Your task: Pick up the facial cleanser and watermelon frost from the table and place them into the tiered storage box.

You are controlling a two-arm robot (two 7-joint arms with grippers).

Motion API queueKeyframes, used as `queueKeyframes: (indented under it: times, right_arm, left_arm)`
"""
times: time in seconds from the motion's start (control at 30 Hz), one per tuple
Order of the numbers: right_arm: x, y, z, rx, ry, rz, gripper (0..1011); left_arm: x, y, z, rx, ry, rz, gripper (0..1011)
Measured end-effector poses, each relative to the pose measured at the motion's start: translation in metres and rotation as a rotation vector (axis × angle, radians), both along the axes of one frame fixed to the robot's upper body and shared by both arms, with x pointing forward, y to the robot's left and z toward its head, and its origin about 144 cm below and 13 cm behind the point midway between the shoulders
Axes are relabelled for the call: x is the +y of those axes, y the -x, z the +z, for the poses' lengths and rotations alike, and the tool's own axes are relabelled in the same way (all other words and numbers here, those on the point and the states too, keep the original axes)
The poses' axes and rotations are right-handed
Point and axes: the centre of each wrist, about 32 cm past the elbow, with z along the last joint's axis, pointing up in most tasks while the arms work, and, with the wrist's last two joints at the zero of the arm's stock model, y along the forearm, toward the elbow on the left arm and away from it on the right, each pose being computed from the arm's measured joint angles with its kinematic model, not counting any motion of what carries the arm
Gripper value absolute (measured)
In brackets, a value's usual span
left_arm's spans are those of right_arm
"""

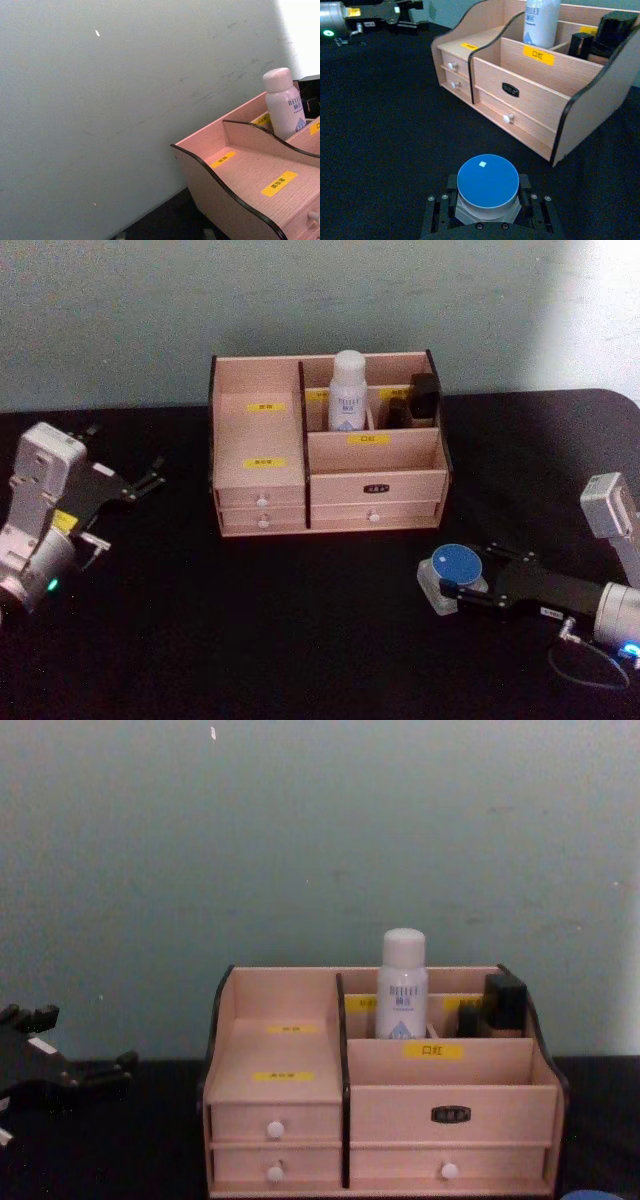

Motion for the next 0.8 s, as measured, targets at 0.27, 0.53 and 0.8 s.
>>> queueKeyframes:
  times: [0.27,0.53,0.8]
  right_arm:
    - [0.002,-0.003,0.005,-0.016,-0.019,0.037,726]
    - [0.005,-0.006,0.011,-0.03,-0.035,0.071,726]
    - [0.011,-0.015,0.021,-0.061,-0.039,0.135,726]
  left_arm:
    - [0.0,0.0,0.0,0.0,0.0,0.0,1001]
    - [0.0,0.0,0.0,0.0,0.0,0.0,1002]
    - [0.0,0.0,0.0,0.0,0.0,0.0,1001]
